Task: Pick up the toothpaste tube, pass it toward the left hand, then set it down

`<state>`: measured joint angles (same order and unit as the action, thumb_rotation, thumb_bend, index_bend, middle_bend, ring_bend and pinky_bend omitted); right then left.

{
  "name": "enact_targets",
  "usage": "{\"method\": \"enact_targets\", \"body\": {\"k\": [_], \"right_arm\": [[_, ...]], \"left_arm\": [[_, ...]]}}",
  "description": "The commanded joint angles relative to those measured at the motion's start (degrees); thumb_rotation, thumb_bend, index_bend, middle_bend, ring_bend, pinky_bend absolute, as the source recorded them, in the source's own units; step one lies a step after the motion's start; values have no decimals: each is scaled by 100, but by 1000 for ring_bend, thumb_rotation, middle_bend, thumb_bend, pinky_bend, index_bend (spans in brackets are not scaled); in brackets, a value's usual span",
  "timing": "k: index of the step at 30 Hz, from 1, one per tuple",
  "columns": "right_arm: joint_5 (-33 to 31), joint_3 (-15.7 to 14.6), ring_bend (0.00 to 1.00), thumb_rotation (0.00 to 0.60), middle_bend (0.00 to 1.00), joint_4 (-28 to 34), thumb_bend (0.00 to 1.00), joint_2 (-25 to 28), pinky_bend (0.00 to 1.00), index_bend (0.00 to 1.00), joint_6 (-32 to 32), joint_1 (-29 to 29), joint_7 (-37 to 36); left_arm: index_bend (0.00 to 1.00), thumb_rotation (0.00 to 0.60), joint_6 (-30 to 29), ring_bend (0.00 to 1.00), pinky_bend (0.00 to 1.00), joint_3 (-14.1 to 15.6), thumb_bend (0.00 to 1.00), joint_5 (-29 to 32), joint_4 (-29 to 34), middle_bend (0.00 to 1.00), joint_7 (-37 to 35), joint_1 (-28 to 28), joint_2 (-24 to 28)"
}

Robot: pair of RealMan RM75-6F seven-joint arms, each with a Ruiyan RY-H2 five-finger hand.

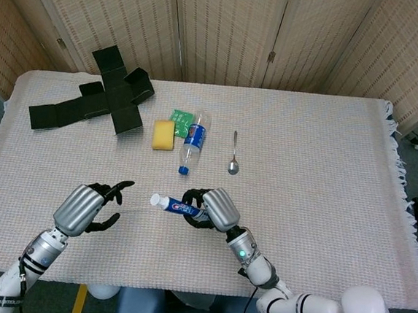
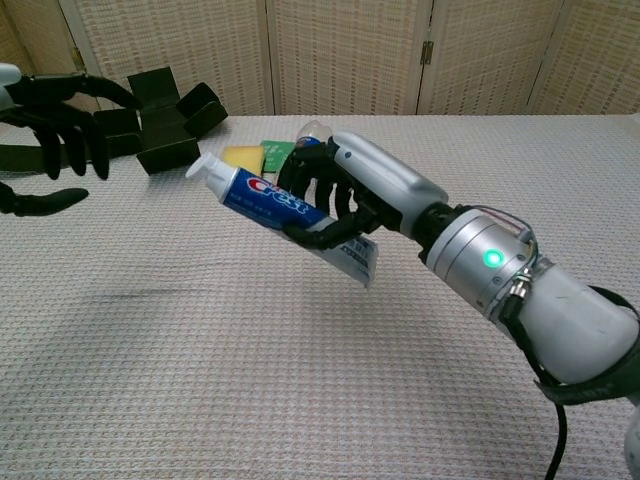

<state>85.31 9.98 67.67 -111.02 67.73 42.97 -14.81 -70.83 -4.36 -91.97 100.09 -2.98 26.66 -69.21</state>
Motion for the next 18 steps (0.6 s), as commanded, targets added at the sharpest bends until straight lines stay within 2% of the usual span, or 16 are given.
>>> {"method": "enact_targets", "body": {"k": [1, 4, 9, 11, 14, 17, 18], "right_arm": [[20, -60, 763, 600, 710, 141, 780, -14, 644, 814, -58, -19, -27], [-29, -60, 762, 600, 711, 276, 780, -11, 644, 814, -148, -24, -10], [-213, 33, 764, 600, 711, 553, 780, -68, 648, 815, -337, -19, -43], [-229, 50, 765, 600, 712, 632, 780, -81, 649, 816, -374, -7, 8], [-290, 108, 764, 600, 713, 789, 780, -130, 650, 818, -429, 11, 69], [-367, 177, 765, 600, 716, 922, 780, -172, 654, 822, -503, 39, 121], [-383, 195, 765, 600, 717, 942, 780, -188, 655, 823, -515, 45, 146]], "left_arm": [[150, 600, -202, 255, 303, -235, 239, 348, 51, 277, -1524, -44, -73], [138, 600, -298, 224, 227, -301, 198, 370, 20, 233, -1786, -51, -149], [135, 595, -293, 160, 95, -313, 189, 431, 56, 170, -1934, -34, -321], [133, 509, -224, 127, 39, -295, 188, 456, 92, 141, -2004, -12, -349], [123, 320, -130, 90, 0, -251, 178, 415, 106, 108, -2000, 41, -425], [108, 182, -124, 70, 0, -231, 160, 333, 84, 95, -1988, 84, -564], [104, 153, -112, 63, 0, -226, 156, 319, 86, 91, -2008, 99, -602]]}}
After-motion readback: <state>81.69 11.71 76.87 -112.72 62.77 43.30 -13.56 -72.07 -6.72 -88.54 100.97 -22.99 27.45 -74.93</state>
